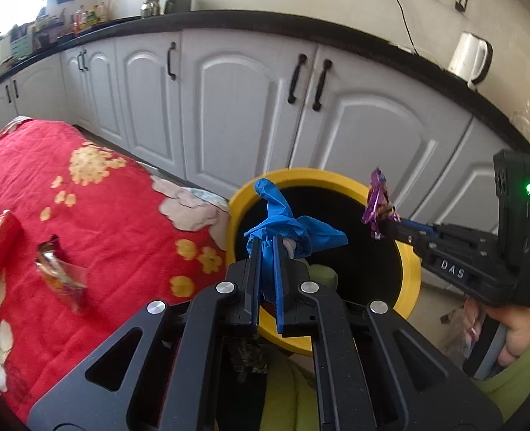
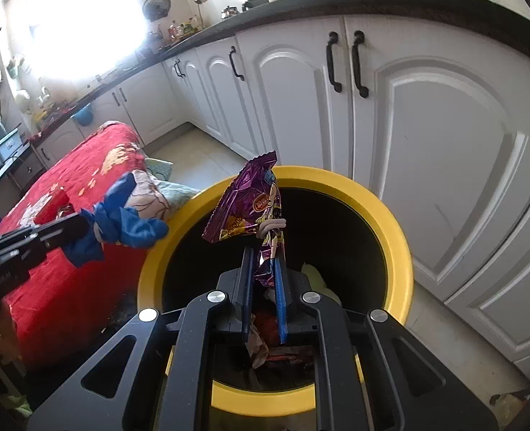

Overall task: Collect trash
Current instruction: 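Carry the blue cloth and purple wrapper over the yellow bin with both grippers, then open both grippers to drop the blue cloth and purple wrapper into the bin, then move both grippers back over the table toward the red can and gold wrapper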

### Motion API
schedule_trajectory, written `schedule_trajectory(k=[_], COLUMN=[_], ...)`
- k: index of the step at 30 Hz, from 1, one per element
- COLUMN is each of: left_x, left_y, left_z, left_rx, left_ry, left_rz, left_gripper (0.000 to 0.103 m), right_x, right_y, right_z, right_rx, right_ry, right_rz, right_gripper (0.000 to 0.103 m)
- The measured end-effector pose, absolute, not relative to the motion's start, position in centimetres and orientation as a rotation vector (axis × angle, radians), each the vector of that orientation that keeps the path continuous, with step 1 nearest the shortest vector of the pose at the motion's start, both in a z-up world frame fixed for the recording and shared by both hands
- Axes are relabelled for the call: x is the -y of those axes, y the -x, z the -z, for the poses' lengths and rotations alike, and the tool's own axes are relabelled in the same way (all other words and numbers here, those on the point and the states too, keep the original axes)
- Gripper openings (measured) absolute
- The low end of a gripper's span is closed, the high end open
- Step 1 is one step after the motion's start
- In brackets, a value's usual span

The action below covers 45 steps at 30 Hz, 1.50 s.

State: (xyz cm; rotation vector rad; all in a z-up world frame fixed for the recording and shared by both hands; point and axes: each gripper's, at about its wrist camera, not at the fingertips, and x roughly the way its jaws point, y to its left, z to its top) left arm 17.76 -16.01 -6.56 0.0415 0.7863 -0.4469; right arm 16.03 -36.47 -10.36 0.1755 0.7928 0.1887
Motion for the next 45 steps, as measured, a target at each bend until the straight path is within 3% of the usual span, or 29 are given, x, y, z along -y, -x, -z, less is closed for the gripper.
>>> schedule_trajectory(k=[12,14,16,17,25,27,35,45], left_x=[19.1,18.9,18.4,18.2,15.9,15.4,12.6,7.9], left_y=[-18.1,-18.2,-18.4,-18.4,-18.5,-18.5,-18.4,-18.4], left_z=[8.5,8.6,8.4,8.4,7.2,6.9,5.1,3.3], left_rx=[-0.848,-0.852,-0.855,-0.856,-0.828,-0.818,-0.766,-0.693], left_ry=[-0.105,-0.100,-0.084,-0.075,-0.016,-0.007,0.033,0.080], left_rz=[0.486,0.478,0.464,0.462,0.407,0.395,0.324,0.221], left_gripper=[0.006,0.015,0.034,0.037,0.086,0.092,0.092,0.092], right_x=[37.5,37.6,37.9,37.9,37.9,37.6,34.9,30.7], right_y=[-16.3,-16.2,-16.2,-16.1,-15.8,-15.6,-15.1,-15.0], right_z=[11.2,11.2,11.2,11.1,10.3,9.8,7.5,5.9], right_rx=[-0.816,-0.817,-0.811,-0.809,-0.775,-0.759,-0.702,-0.676], right_ry=[-0.222,-0.227,-0.240,-0.243,-0.252,-0.253,-0.221,-0.155], right_rz=[-0.178,-0.171,-0.160,-0.156,-0.142,-0.148,-0.197,-0.270], right_gripper=[0.015,0.023,0.034,0.038,0.053,0.056,0.071,0.076])
